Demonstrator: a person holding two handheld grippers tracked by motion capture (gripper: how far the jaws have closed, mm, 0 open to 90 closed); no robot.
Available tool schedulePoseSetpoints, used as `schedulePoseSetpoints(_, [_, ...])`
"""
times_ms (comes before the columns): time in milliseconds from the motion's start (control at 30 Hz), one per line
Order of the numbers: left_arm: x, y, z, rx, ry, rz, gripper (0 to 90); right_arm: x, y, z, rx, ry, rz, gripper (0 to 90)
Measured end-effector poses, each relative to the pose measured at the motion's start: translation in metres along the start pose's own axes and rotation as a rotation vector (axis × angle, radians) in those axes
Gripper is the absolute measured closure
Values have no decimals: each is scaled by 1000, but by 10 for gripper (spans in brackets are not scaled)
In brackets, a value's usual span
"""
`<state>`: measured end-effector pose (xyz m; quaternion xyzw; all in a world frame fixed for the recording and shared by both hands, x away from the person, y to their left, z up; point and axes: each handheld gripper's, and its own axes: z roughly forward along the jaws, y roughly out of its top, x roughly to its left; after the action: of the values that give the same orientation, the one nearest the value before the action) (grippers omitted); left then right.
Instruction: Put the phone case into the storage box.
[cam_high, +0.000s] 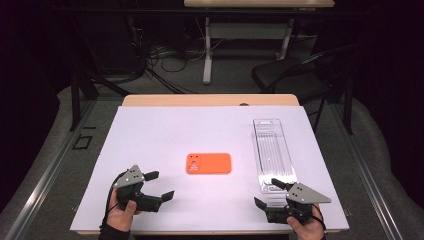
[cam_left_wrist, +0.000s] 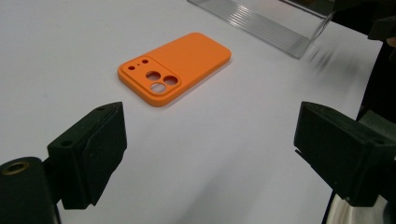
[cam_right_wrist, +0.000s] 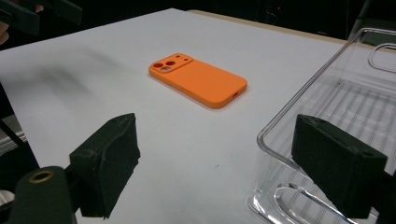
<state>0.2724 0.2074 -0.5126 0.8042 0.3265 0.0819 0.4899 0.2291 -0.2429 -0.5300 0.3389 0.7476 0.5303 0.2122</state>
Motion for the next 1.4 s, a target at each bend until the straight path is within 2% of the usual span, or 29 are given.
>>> schedulePoseSetpoints(33, [0,0,2,10,1,-8,97,1,0,1,14,4,-7,143])
schedulePoseSetpoints(167, [2,1,4,33,18,-27,97,2,-1,2,13,0,-11,143])
schedulePoseSetpoints(300, [3,3,3,27,17,-35,96,2,-1,2,7,7,-9,143])
schedulePoseSetpoints(500, [7,15,2,19,11,-91,95,3,1,0,-8,13,-13,143])
schedulePoseSetpoints(600, [9,22,3,40,18,-91,98,5,1,0,-3,21,-18,143])
schedulePoseSetpoints(667, [9,24,4,42,21,-88,144,5,1,0,-1,20,-20,143])
schedulePoseSetpoints(867, [14,39,11,48,30,-79,171,6,1,1,-7,25,-28,142])
schedulePoseSetpoints(933, [16,46,14,58,32,-80,258,6,1,0,-7,25,-28,143])
schedulePoseSetpoints(1000, [16,53,19,63,27,-76,293,6,1,0,-8,24,-26,143])
schedulePoseSetpoints(1033, [17,59,22,74,25,-72,363,5,1,0,-7,21,-23,143])
schedulePoseSetpoints(1067, [17,59,22,74,25,-72,390,5,1,0,-7,21,-23,143])
schedulePoseSetpoints(1100, [17,64,25,79,29,-64,390,5,1,0,-8,21,-23,142])
schedulePoseSetpoints(1167, [16,76,32,90,26,-39,493,5,0,0,-8,22,-27,142])
schedulePoseSetpoints(1233, [16,81,35,106,31,-28,516,5,0,0,-7,21,-27,142])
schedulePoseSetpoints(1300, [15,90,44,120,29,-2,589,5,0,1,-11,22,-26,142])
schedulePoseSetpoints(1400, [15,96,52,142,15,0,621,5,0,1,-10,20,-26,143])
